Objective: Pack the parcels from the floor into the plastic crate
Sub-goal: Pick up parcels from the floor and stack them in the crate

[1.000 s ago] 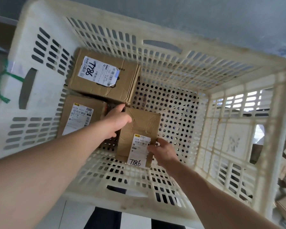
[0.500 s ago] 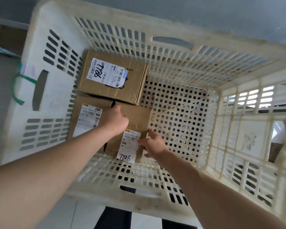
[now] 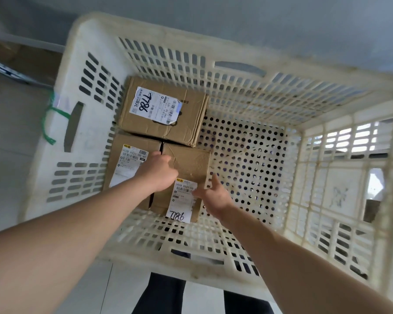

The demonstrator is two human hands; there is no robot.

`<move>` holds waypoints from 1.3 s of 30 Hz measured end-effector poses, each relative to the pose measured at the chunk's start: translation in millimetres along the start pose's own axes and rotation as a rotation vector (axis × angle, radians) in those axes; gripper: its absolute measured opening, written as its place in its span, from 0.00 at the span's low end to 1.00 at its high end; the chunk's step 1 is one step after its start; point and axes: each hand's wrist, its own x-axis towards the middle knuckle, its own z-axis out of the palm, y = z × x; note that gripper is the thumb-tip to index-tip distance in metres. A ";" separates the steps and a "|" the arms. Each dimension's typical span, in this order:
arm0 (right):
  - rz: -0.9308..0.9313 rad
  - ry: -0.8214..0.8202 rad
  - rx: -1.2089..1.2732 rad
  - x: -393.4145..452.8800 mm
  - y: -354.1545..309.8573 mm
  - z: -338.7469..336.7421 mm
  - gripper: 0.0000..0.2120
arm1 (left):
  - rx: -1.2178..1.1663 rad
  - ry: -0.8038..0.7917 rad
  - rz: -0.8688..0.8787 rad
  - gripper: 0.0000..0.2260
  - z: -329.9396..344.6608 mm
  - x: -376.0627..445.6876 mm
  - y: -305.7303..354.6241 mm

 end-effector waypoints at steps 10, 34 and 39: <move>-0.131 0.163 0.188 -98.1 -15.7 -63.6 0.39 | -0.276 -0.023 0.085 0.07 -15.5 -92.4 63.8; -0.351 0.533 0.439 -346.1 65.4 -180.4 0.37 | -0.344 -0.091 0.496 0.27 38.6 -314.2 215.8; -0.289 0.659 0.535 -381.9 120.7 -187.3 0.48 | -0.251 -0.164 0.570 0.23 84.5 -339.6 235.5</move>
